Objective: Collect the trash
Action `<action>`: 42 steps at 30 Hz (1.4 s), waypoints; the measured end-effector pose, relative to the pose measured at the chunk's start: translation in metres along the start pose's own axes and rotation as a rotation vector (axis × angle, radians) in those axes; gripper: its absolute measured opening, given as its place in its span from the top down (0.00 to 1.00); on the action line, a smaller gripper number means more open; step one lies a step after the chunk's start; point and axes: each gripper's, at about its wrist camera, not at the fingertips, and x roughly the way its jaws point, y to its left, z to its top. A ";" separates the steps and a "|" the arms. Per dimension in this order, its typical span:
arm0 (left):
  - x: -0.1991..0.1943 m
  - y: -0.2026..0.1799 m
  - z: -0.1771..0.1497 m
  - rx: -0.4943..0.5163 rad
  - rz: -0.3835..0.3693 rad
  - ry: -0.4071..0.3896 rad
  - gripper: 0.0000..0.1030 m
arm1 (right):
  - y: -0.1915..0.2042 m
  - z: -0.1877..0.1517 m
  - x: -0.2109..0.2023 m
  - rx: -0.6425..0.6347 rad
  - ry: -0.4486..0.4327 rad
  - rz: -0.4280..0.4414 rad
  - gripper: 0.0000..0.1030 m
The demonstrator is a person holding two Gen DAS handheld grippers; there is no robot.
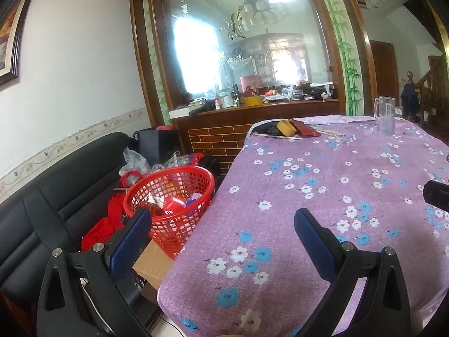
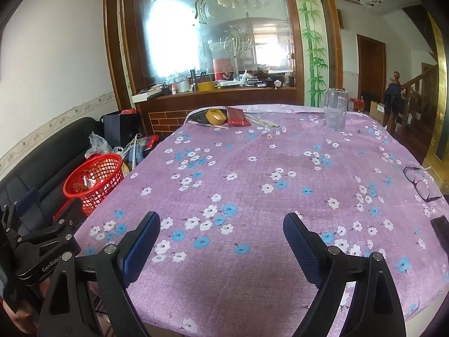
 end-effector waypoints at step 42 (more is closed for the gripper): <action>0.020 0.005 -0.014 -0.038 -0.032 0.071 0.02 | 0.023 -0.013 0.030 -0.105 0.067 -0.103 0.09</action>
